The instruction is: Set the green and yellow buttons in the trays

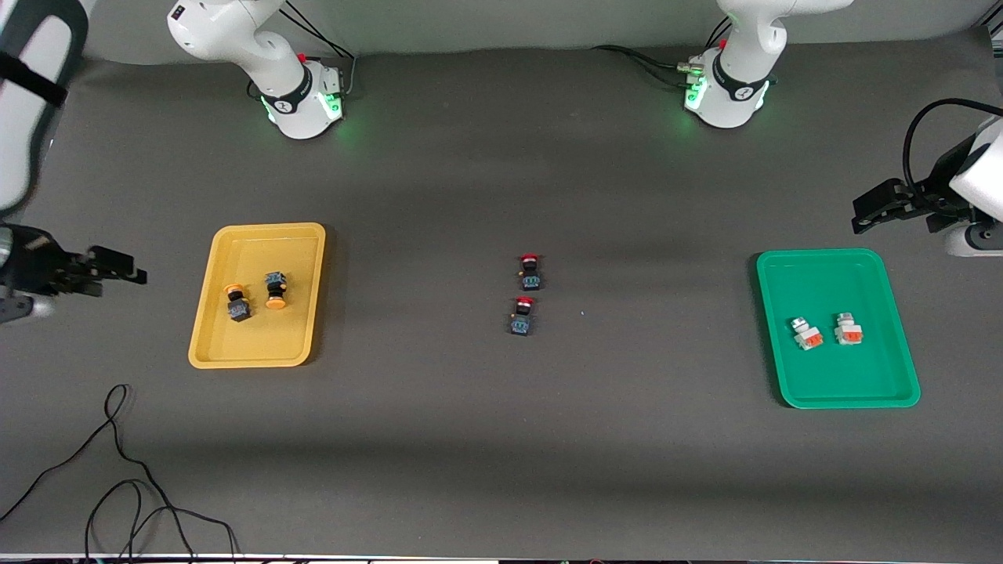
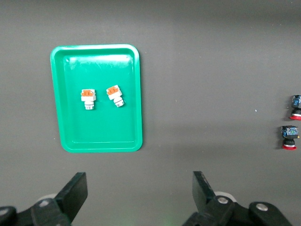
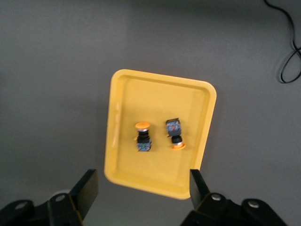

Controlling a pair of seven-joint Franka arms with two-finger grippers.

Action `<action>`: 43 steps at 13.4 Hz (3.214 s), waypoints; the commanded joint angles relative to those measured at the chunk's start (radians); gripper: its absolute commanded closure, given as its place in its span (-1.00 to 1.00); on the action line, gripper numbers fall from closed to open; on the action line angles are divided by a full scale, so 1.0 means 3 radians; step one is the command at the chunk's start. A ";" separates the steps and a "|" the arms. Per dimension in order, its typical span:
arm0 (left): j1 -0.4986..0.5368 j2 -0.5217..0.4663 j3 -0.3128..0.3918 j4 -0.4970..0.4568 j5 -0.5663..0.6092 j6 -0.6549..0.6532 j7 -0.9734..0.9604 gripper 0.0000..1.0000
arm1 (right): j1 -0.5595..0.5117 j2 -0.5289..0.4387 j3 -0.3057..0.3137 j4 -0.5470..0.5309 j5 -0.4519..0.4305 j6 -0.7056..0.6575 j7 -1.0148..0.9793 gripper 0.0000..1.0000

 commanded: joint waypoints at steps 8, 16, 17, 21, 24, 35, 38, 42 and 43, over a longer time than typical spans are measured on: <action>0.0001 -0.0029 0.0008 -0.0003 -0.0013 0.0037 -0.0013 -0.99 | 0.0163 0.0026 -0.0031 0.0849 -0.0152 -0.0820 0.1221 -0.99; 0.0001 -0.0034 0.0013 0.0017 0.0008 0.0032 0.0012 -0.99 | 0.0137 0.0016 0.0060 0.0854 -0.0290 -0.0825 0.1226 -0.99; 0.0001 -0.0034 0.0013 0.0023 0.0008 0.0016 0.0012 -0.99 | 0.0066 0.0011 0.0116 0.0875 -0.0330 -0.0825 0.1216 -0.99; 0.0001 -0.0034 0.0013 0.0028 0.0013 0.0016 0.0012 -0.99 | -0.0414 -0.0137 0.0723 0.0997 -0.0575 -0.0856 0.1221 -0.99; 0.0001 -0.0029 0.0019 0.0028 0.0018 0.0016 0.0012 -0.99 | -0.0930 -0.0377 0.1591 0.1028 -0.1050 -0.0861 0.1251 -0.99; 0.0001 -0.0029 0.0024 0.0023 0.0018 0.0016 0.0012 -0.99 | -0.3068 -0.0924 0.4386 0.0748 -0.1691 -0.0780 0.1870 -0.99; 0.0002 -0.0029 0.0024 0.0023 0.0018 0.0016 0.0012 -0.99 | -0.3084 -0.1271 0.4397 0.0258 -0.1691 -0.0438 0.1865 -0.99; 0.0001 -0.0029 0.0024 0.0023 0.0018 0.0011 0.0012 -0.99 | -0.3054 -0.1670 0.4402 -0.0351 -0.1691 0.0017 0.1865 -0.99; 0.0007 -0.0029 0.0024 0.0023 0.0018 0.0001 0.0012 -0.99 | -0.3054 -0.1747 0.4397 -0.0474 -0.1691 0.0115 0.1865 -0.99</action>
